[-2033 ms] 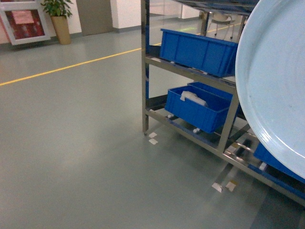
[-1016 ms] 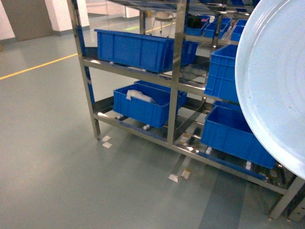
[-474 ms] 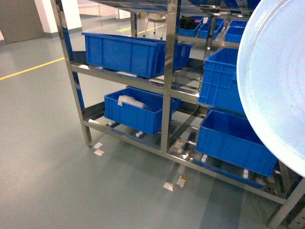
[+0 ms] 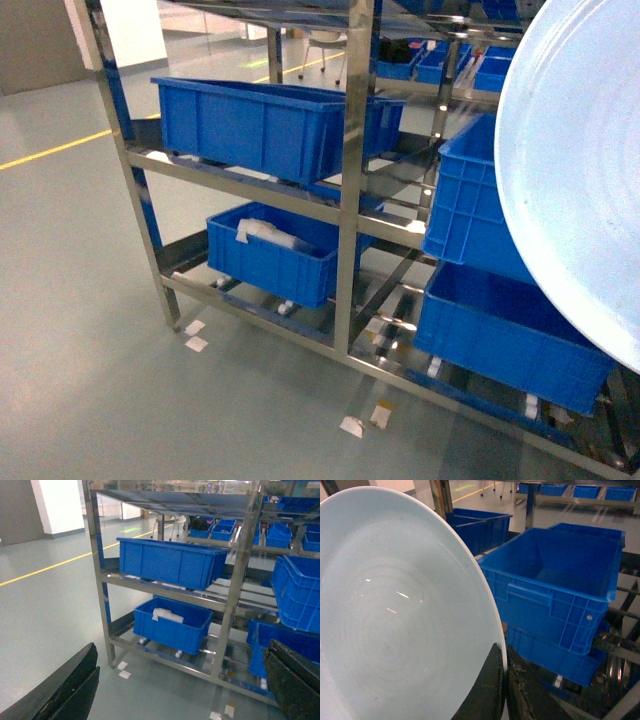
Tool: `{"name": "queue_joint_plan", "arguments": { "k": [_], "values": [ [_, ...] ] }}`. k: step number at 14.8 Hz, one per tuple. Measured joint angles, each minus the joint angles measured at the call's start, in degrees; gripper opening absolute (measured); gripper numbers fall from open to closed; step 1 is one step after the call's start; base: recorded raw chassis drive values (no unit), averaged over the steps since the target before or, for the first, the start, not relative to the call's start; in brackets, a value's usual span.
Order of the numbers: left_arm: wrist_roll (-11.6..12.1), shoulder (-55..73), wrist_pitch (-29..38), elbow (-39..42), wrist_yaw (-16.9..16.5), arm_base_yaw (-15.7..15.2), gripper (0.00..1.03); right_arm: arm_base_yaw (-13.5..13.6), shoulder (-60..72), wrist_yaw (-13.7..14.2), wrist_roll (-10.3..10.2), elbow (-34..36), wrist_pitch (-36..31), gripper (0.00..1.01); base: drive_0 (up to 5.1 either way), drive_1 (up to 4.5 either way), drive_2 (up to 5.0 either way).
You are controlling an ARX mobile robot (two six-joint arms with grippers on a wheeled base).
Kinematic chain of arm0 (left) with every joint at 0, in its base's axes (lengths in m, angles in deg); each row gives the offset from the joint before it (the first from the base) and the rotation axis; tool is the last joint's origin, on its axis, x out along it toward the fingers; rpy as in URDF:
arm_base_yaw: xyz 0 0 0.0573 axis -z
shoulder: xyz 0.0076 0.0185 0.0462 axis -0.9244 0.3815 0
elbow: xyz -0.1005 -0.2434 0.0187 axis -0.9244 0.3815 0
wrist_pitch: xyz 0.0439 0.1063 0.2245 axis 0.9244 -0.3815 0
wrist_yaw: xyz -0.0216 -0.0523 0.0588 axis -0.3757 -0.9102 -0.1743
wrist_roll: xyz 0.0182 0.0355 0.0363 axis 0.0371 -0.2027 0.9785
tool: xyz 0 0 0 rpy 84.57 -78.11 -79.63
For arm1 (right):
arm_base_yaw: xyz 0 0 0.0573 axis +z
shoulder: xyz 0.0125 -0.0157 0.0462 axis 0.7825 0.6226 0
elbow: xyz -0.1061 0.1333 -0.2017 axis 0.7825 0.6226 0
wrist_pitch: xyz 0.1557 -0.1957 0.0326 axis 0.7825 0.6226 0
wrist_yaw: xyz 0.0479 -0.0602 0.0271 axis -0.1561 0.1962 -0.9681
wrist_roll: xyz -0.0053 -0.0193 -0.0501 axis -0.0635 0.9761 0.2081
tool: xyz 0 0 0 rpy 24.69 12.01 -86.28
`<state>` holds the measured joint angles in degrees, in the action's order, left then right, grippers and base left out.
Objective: Place blue tray on left shelf second layer neatly
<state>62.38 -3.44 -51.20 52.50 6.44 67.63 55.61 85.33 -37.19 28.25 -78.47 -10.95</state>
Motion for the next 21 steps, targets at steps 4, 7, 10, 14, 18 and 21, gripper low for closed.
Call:
{"name": "queue_joint_plan", "arguments": {
  "k": [4, 7, 10, 14, 18, 21],
  "values": [
    [0.00, 0.00, -0.04, 0.00, -0.02, 0.00, 0.98, 0.02, 0.02, -0.02, 0.00, -0.02, -0.02, 0.02, 0.0, 4.10, -4.1],
    [0.00, 0.00, 0.11, 0.00, -0.02, 0.00, 0.98, 0.00, -0.02, 0.00, 0.00, -0.02, -0.22, 0.02, -0.1, 4.10, -4.3],
    [0.00, 0.00, 0.17, 0.00, 0.02, 0.00, 0.98, 0.02, 0.35, -0.02, 0.00, -0.02, -0.02, 0.02, -0.8, -0.79, -0.8],
    [0.00, 0.00, 0.07, 0.00, 0.00, -0.04, 0.98, 0.00, 0.26, -0.15, 0.00, -0.02, -0.07, 0.02, -1.9, -1.87, -1.9],
    [0.00, 0.00, 0.04, 0.00, 0.00, -0.04, 0.98, 0.00, 0.20, -0.15, 0.00, -0.02, -0.07, 0.02, -1.7, -1.68, -1.7],
    [0.02, 0.00, 0.07, 0.00, 0.02, -0.09, 0.98, 0.00, -0.13, -0.15, 0.00, -0.02, -0.15, 0.02, -1.5, 2.77, -5.9]
  ]
}}
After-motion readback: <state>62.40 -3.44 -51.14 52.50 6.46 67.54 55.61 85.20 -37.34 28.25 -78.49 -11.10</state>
